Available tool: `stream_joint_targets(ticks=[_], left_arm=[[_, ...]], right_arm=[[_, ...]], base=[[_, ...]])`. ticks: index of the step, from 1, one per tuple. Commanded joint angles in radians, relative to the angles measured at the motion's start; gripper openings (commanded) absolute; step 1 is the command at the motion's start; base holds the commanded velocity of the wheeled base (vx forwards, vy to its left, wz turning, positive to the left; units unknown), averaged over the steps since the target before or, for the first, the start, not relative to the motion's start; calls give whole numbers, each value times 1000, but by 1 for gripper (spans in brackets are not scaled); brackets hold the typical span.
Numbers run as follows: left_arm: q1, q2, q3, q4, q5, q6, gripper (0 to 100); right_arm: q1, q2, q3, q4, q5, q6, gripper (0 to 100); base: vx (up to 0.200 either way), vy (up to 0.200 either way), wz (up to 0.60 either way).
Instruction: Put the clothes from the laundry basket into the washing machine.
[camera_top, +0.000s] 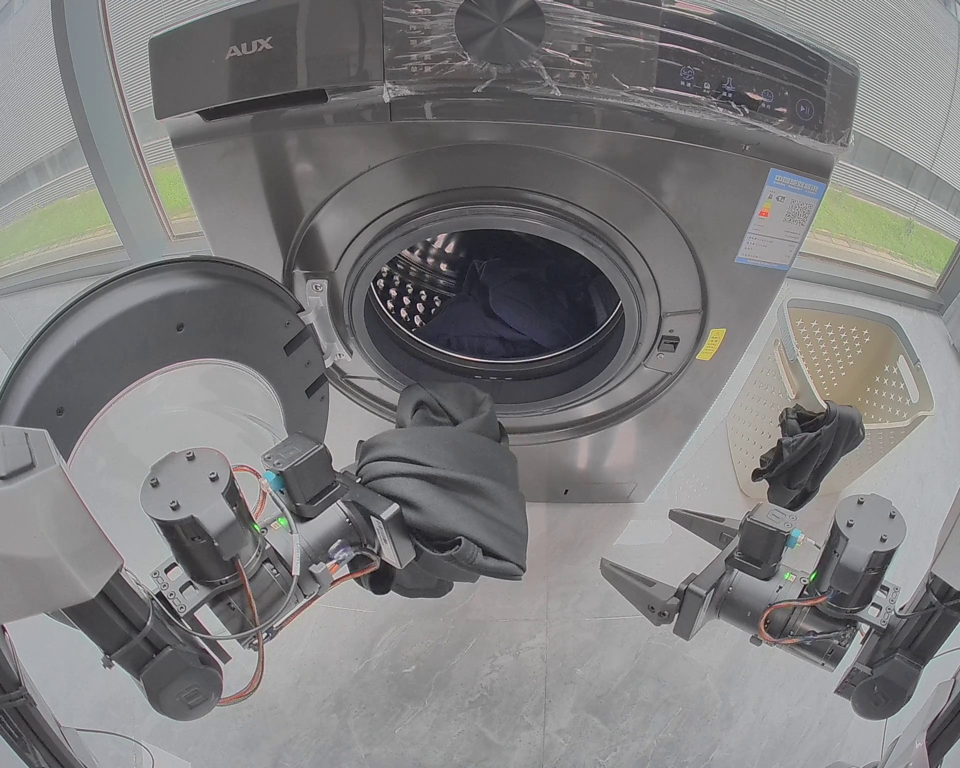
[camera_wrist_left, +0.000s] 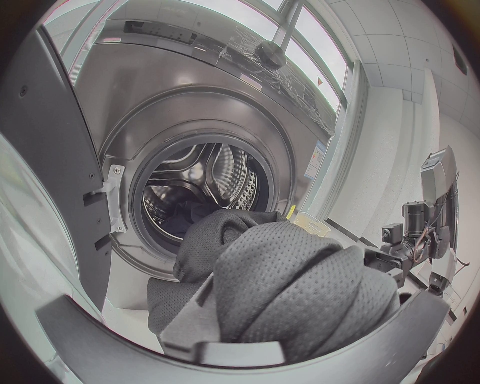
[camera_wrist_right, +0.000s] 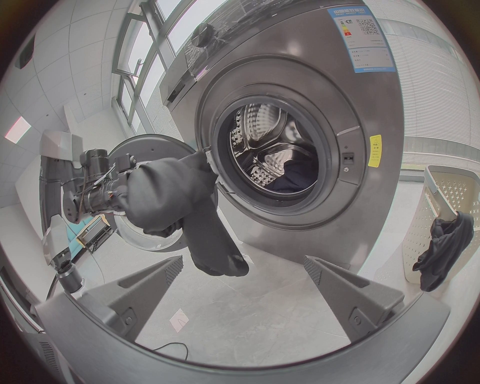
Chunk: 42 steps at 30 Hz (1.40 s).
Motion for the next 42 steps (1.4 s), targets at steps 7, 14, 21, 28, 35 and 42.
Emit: stream_joint_targets(ticks=[7, 14, 21, 28, 35, 42], left_arm=[[-13, -4, 37, -8, 0, 3, 0], [-30, -1, 46, -8, -2, 3, 0], [-31, 5, 44, -8, 0, 6, 0], [-45, 27, 50, -8, 0, 6, 0], [-57, 48, 40, -8, 0, -2, 0], [-65, 168, -80, -6, -12, 15, 0]], right_arm=[[-23, 2, -4, 0, -2, 1, 100], [-11, 4, 3, 0, -4, 1, 100], [0, -6, 40, 2, 4, -2, 100], [98, -24, 152, 2, 26, -9, 100], [162, -38, 157, 0, 16, -9, 100], [178, -65, 154, 0, 13, -9, 100]], base=[[200, 0, 0], [200, 0, 0], [200, 0, 0], [57, 0, 0], [0, 0, 0], [0, 0, 0]])
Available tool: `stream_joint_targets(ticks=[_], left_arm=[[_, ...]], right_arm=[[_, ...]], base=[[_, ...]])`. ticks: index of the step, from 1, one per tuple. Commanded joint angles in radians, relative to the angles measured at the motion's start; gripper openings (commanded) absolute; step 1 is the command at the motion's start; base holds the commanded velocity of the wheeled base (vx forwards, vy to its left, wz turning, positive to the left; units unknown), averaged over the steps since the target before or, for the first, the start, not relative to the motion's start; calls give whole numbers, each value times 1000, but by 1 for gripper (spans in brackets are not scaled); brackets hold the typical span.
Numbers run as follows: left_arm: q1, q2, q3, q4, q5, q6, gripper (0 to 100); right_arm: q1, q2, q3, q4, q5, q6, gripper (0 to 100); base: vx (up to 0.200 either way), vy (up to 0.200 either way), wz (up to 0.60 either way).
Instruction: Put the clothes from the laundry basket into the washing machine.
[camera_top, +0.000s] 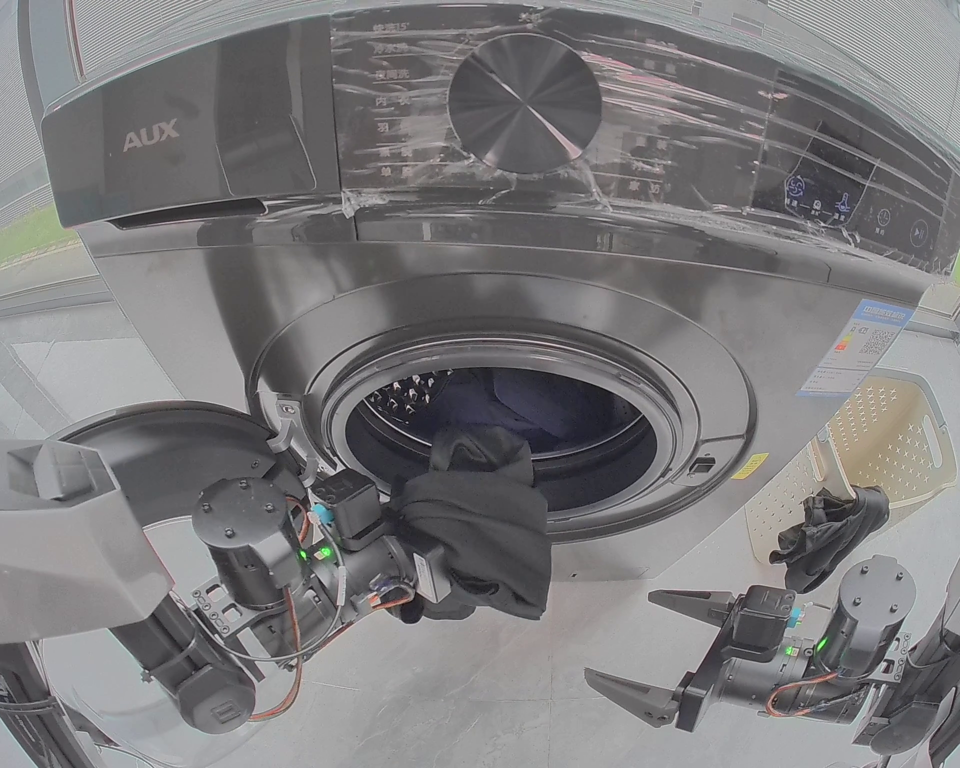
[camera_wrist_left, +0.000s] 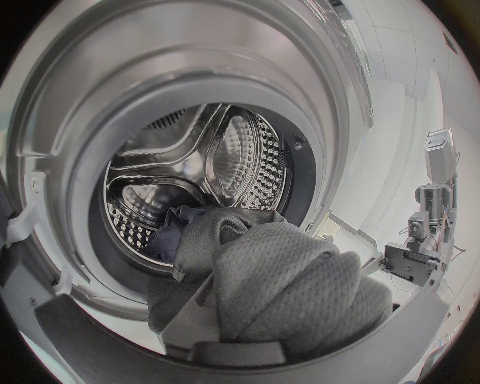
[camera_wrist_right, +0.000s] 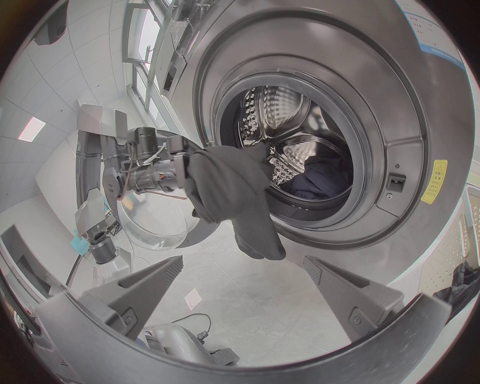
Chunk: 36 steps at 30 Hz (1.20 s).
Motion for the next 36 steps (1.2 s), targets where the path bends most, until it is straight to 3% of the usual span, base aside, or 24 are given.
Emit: stream_joint_targets(ticks=[1, 5, 8, 11, 13, 25, 36], left_arm=[[2, 102, -99, -6, -22, -3, 0], [35, 226, -316, -6, -37, -16, 0], [46, 269, -388, -4, -39, -23, 0], [45, 318, -476, 5, -44, -60, 0], [45, 342, -528, 16, -39, -65, 0], [46, 396, -777, 235, -30, -69, 0], [46, 471, -985, 371, -19, -71, 0]], right_arm=[[8, -20, -2, -1, -1, 0, 100], [8, -18, 3, 1, -1, 0, 100], [8, -17, 3, -1, -1, 0, 100], [0, -17, 1, -1, -1, 0, 100], [-3, -15, 3, -1, 1, 0, 100], [-5, -12, 3, 1, -1, 3, 100], [-5, -11, 3, 1, -1, 4, 100]], base=[[0, 0, 0], [0, 0, 0], [0, 0, 0], [0, 0, 0], [0, 0, 0], [0, 0, 0], [0, 0, 0]])
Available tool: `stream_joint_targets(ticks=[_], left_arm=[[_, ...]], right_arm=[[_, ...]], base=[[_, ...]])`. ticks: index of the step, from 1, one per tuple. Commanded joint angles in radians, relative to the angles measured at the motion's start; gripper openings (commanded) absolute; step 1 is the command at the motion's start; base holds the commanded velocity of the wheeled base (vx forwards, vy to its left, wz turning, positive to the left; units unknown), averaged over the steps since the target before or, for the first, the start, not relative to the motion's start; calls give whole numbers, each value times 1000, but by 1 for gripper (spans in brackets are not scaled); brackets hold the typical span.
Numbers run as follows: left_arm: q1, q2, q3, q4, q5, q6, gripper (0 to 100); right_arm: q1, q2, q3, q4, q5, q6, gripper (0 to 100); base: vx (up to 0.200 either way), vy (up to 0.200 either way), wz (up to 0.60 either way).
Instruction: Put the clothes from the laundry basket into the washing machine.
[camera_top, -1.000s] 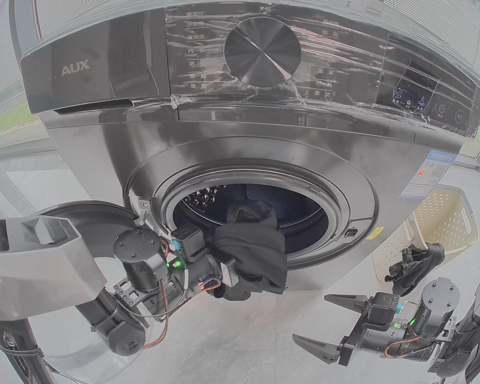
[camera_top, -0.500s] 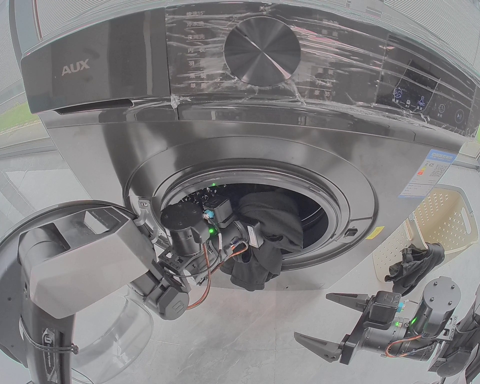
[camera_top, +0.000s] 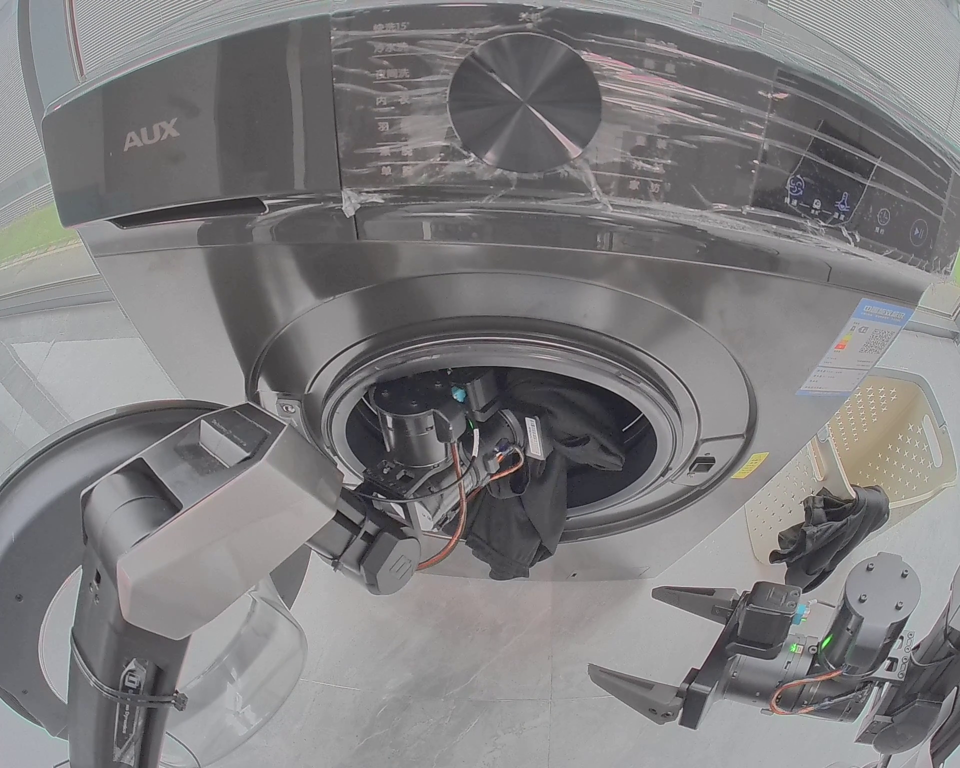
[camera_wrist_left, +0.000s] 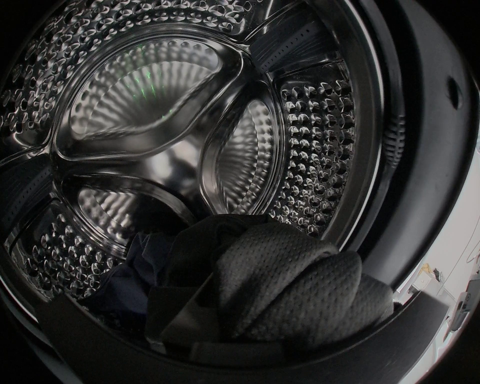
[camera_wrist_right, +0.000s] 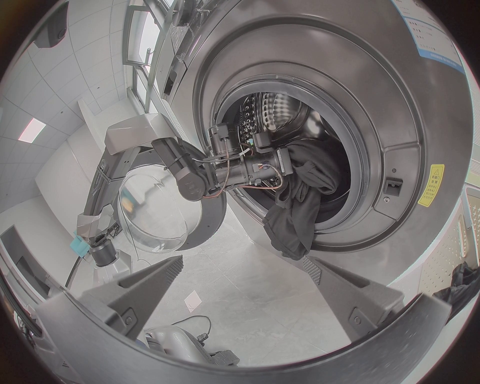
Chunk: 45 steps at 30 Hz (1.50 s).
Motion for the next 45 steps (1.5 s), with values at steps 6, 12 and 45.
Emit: stream_joint_targets(ticks=[6, 12, 45], left_arm=[[15, 155, -273, 74, 63, 0, 0], [46, 169, -320, 97, 110, 1, 0], [-30, 3, 42, 330, 119, -54, 100]], right_arm=[[-1, 16, 1, -1, 0, 2, 100], [1, 16, 18, 1, -1, 1, 100], [13, 36, 15, -2, -3, 2, 100]], base=[[0, 0, 0], [0, 0, 0], [0, 0, 0]])
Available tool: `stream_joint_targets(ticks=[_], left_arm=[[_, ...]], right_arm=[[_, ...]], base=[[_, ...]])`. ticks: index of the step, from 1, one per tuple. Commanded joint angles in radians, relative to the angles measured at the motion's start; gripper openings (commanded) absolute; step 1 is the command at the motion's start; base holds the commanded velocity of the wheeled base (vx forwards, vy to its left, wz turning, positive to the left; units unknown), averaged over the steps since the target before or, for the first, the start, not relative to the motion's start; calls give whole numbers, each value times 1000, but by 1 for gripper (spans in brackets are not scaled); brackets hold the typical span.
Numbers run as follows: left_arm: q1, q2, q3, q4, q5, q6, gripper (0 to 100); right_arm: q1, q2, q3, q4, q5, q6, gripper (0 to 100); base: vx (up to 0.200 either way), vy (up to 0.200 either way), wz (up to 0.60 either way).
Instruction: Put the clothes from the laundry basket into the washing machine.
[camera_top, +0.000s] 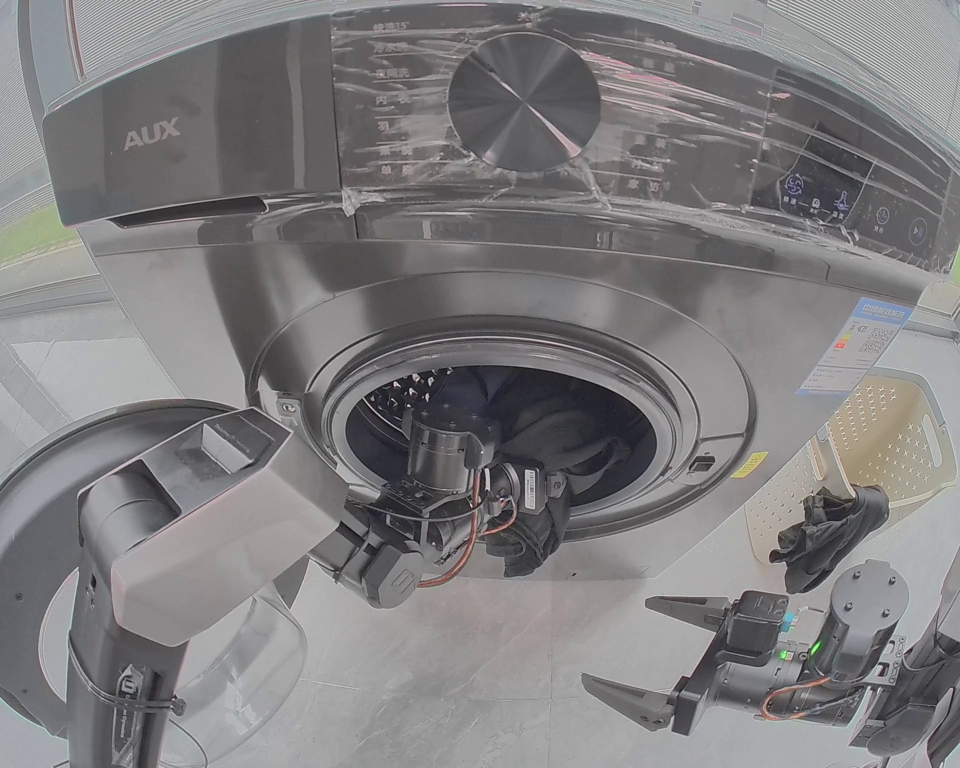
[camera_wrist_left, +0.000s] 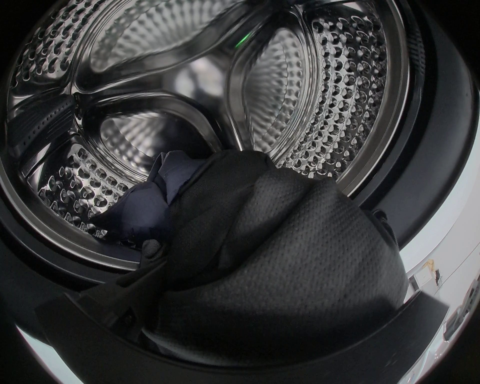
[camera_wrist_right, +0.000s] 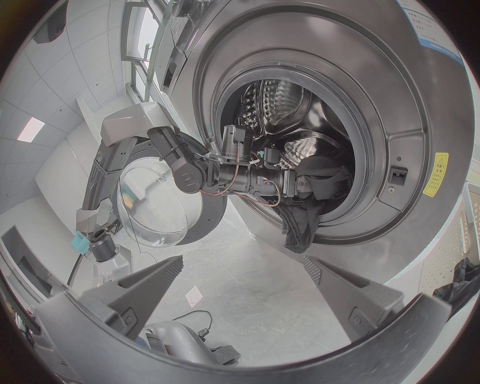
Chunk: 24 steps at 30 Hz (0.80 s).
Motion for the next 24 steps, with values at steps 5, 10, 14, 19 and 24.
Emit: stream_joint_targets(ticks=[5, 10, 14, 19, 24], left_arm=[[-2, 61, -36, -14, 3, 12, 0], [15, 121, -204, -58, 61, 5, 0], [44, 175, -338, -103, 112, 4, 0], [79, 218, -455, -124, 139, 5, 0], [127, 251, -610, -118, 164, 4, 0]], right_arm=[[1, 4, 15, -1, 1, 0, 100], [1, 4, 15, -1, 1, 0, 100], [0, 4, 13, -1, 1, 0, 100], [1, 6, 13, 1, 1, 1, 100], [1, 4, 13, 1, 1, 0, 100]], base=[[0, 0, 0], [0, 0, 0], [0, 0, 0], [0, 0, 0], [0, 0, 0]])
